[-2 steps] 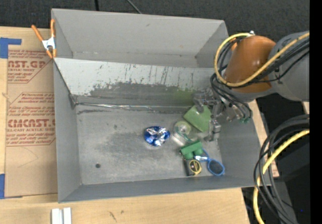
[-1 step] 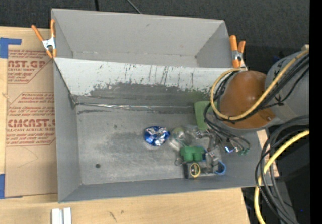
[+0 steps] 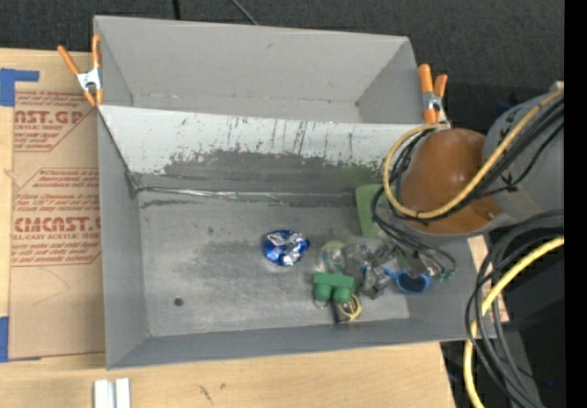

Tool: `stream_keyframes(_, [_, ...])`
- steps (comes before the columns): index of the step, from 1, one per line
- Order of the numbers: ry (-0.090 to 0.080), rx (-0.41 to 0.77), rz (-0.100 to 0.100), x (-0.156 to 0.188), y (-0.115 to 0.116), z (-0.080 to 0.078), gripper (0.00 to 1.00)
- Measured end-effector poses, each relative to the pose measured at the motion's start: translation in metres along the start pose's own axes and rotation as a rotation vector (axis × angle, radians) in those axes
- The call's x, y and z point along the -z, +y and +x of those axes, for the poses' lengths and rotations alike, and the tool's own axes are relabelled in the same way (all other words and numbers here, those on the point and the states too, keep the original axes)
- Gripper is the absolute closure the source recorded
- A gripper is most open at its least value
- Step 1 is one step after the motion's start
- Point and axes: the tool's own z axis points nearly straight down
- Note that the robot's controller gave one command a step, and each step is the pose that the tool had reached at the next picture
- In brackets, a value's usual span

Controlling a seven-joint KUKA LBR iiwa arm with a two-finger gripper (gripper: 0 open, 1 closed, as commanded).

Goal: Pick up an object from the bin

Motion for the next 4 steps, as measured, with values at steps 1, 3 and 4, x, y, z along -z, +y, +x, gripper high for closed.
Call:
stream_keyframes(1, [-0.002,0.048,0.004,0.216,0.000,0.023,1.00])
stream_keyframes(3, [0.010,0.015,-0.007,0.053,0.044,-0.011,0.00])
stream_keyframes(4, [-0.001,0.019,-0.001,-0.002,0.034,0.008,0.00])
